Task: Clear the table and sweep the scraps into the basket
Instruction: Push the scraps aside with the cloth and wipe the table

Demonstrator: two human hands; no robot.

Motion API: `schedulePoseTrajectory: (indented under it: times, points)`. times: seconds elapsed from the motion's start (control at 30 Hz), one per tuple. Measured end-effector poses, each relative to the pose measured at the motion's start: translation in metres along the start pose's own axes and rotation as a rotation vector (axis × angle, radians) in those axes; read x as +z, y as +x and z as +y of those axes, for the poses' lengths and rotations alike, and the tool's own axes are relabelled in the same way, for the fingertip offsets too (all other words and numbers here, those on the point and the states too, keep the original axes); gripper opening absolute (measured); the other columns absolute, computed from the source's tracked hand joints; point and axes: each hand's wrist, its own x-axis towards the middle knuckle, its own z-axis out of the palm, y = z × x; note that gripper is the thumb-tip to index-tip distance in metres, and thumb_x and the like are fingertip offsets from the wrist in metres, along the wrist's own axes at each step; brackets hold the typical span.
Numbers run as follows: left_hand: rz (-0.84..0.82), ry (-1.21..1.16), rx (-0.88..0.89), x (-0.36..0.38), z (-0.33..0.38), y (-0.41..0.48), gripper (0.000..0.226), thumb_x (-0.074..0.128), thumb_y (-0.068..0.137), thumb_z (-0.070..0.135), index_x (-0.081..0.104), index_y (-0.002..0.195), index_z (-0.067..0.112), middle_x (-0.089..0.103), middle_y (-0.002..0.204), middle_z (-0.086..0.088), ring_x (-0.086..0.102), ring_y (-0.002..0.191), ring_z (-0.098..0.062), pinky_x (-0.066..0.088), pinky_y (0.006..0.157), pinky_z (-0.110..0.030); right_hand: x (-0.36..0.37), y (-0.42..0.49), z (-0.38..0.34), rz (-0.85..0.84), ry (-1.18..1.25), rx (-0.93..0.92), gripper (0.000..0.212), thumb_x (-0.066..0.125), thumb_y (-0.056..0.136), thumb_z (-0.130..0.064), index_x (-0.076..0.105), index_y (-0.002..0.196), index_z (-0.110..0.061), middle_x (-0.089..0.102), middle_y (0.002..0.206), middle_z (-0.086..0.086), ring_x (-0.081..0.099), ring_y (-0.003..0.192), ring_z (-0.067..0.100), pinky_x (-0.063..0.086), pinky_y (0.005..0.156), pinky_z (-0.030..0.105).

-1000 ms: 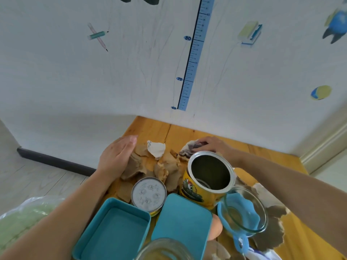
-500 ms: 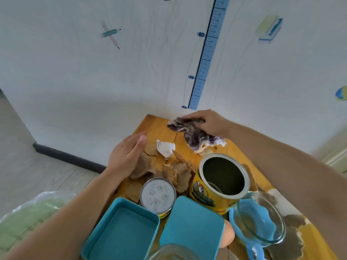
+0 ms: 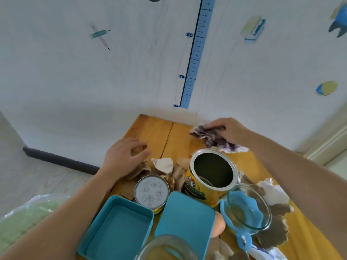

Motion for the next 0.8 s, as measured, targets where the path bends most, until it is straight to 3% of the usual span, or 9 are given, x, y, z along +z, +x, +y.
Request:
schedulePoseTrajectory:
  times: [0.13,0.3,0.37,0.47,0.57,0.63,0.73,0.8]
  points:
    - [-0.026,0.075,0.055,0.004,-0.001,-0.001,0.051,0.047,0.086,0.054,0.049,0.13,0.029,0.038,0.146,0.006,0.028,0.137,-0.013,0.022,0.111,-0.037,0.027,-0.021,0.026,-0.078,-0.179,0.034,0.047,0.041,0.089,0.008,0.06,0.123,-0.02,0.046,0.138,0.005,0.041,0.128,0.024,0.032,0.104,0.026]
    - [-0.051,0.071,0.055,0.005,-0.002,0.001,0.052,0.039,0.088,0.057,0.049,0.131,0.029,0.037,0.147,0.006,0.026,0.138,-0.013,0.021,0.111,-0.04,0.033,-0.031,-0.006,-0.192,-0.088,-0.156,0.03,0.059,0.089,-0.014,0.064,0.118,-0.024,0.05,0.131,0.003,0.043,0.12,0.019,0.033,0.097,0.029]
    - [-0.046,0.05,0.051,0.005,-0.002,-0.001,0.058,0.037,0.085,0.064,0.051,0.129,0.029,0.039,0.146,0.006,0.028,0.137,-0.013,0.022,0.111,-0.04,0.032,-0.039,-0.013,-0.187,0.006,-0.149,0.027,0.062,0.087,-0.013,0.068,0.111,-0.022,0.055,0.124,0.002,0.046,0.112,0.015,0.039,0.095,0.031]
    - [-0.05,0.023,0.053,0.003,-0.003,-0.001,0.069,0.03,0.077,0.068,0.053,0.127,0.028,0.04,0.145,0.005,0.029,0.137,-0.014,0.023,0.11,-0.039,0.016,-0.048,-0.004,0.18,0.14,0.009,0.044,0.047,0.083,0.012,0.07,0.107,-0.017,0.059,0.122,0.005,0.051,0.111,0.018,0.038,0.102,0.029]
    - [-0.033,0.051,0.084,0.004,-0.003,-0.001,0.054,0.039,0.088,0.058,0.052,0.129,0.025,0.039,0.146,0.002,0.027,0.138,-0.016,0.021,0.111,-0.038,-0.016,-0.068,0.034,0.495,0.244,0.269,0.038,0.048,0.084,0.009,0.068,0.109,-0.011,0.062,0.117,0.012,0.056,0.107,0.025,0.036,0.091,0.02]
    - [-0.041,0.059,0.092,0.003,-0.004,-0.002,0.06,0.036,0.086,0.063,0.052,0.129,0.025,0.038,0.147,0.001,0.026,0.138,-0.017,0.021,0.111,-0.039,-0.031,-0.09,0.072,0.52,0.191,0.417,0.036,0.047,0.087,0.006,0.068,0.11,-0.013,0.061,0.121,0.013,0.056,0.11,0.031,0.035,0.088,0.02]
    - [-0.064,0.05,0.081,0.002,-0.003,-0.003,0.088,0.018,0.064,0.079,0.053,0.127,0.029,0.037,0.147,0.003,0.026,0.139,-0.016,0.023,0.111,-0.042,-0.026,-0.127,0.115,0.372,0.041,0.606,0.043,0.042,0.088,0.002,0.064,0.117,-0.019,0.059,0.127,0.014,0.053,0.114,0.035,0.037,0.087,0.026]
    - [-0.056,0.061,0.077,0.004,-0.003,-0.002,0.096,0.009,0.058,0.082,0.052,0.127,0.032,0.036,0.148,0.005,0.025,0.139,-0.015,0.024,0.11,-0.044,-0.016,-0.14,0.123,0.299,0.004,0.597,0.041,0.043,0.088,-0.003,0.067,0.113,-0.024,0.058,0.128,0.014,0.051,0.117,0.035,0.038,0.089,0.03]
